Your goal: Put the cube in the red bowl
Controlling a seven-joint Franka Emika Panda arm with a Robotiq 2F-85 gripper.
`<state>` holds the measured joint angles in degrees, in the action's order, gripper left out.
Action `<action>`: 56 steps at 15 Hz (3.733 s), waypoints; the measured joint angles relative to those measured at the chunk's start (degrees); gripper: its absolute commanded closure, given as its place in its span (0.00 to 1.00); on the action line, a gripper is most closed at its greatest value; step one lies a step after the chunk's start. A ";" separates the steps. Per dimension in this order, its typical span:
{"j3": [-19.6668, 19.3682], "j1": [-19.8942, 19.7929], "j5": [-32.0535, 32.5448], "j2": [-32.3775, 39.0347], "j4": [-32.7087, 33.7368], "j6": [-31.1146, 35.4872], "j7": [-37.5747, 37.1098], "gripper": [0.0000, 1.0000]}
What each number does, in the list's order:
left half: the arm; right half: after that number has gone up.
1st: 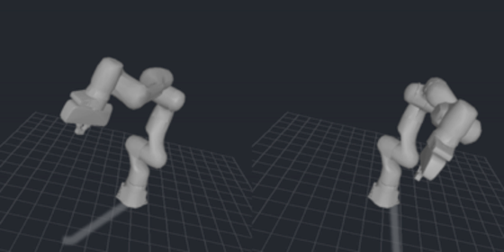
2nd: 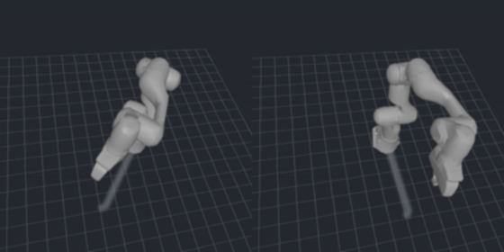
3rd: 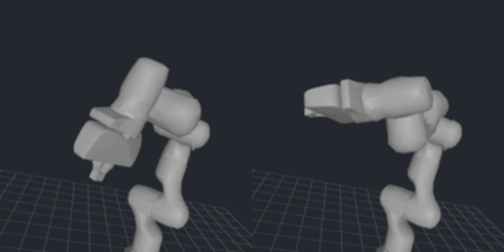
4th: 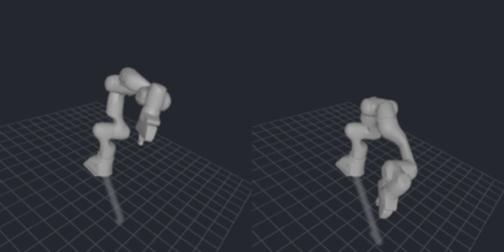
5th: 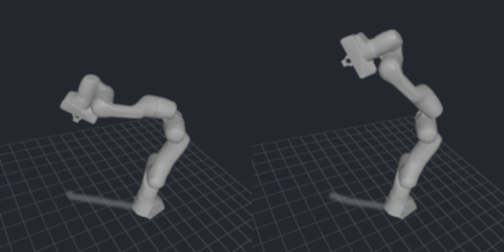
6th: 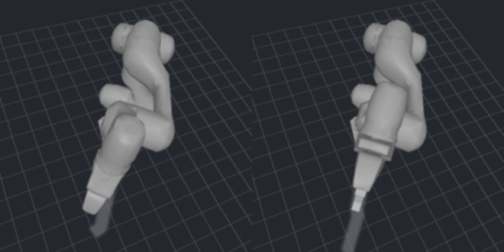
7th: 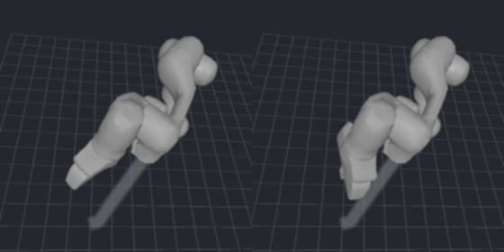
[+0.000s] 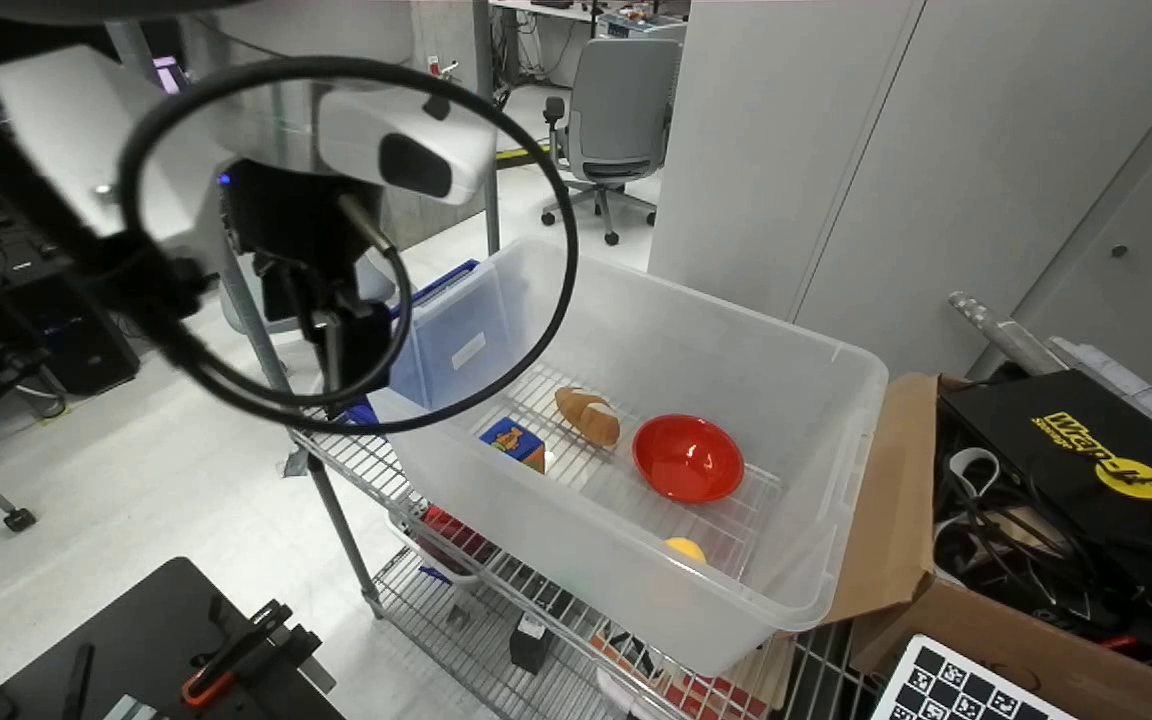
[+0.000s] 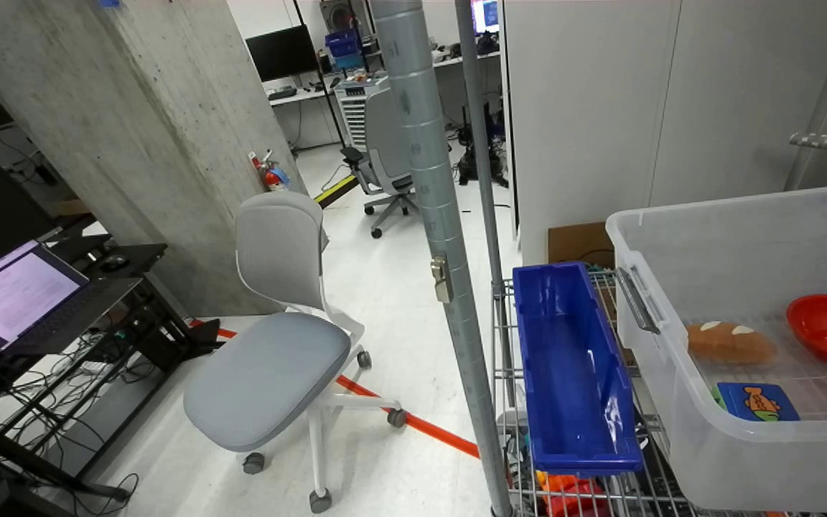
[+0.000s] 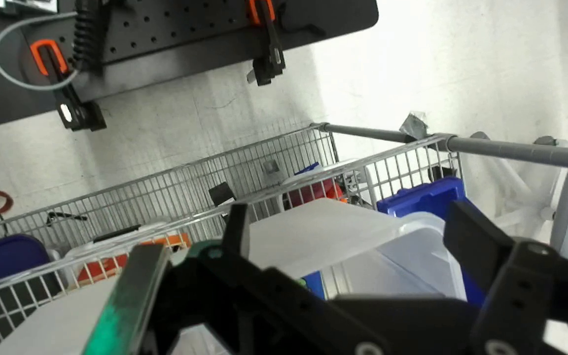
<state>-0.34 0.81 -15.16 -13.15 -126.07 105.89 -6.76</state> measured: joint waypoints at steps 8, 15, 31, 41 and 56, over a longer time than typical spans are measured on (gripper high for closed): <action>2.03 0.97 10.93 30.62 24.23 1.65 -4.89 0.00; 0.70 4.21 19.97 53.13 44.87 1.55 -4.86 0.00; 0.21 7.15 25.86 70.48 55.06 1.78 3.20 0.66; 0.00 7.70 27.22 69.79 55.48 1.26 6.89 1.00; -3.02 1.58 24.68 53.47 53.72 5.40 -1.03 1.00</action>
<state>-3.37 2.39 9.52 40.32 -72.34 111.29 -7.79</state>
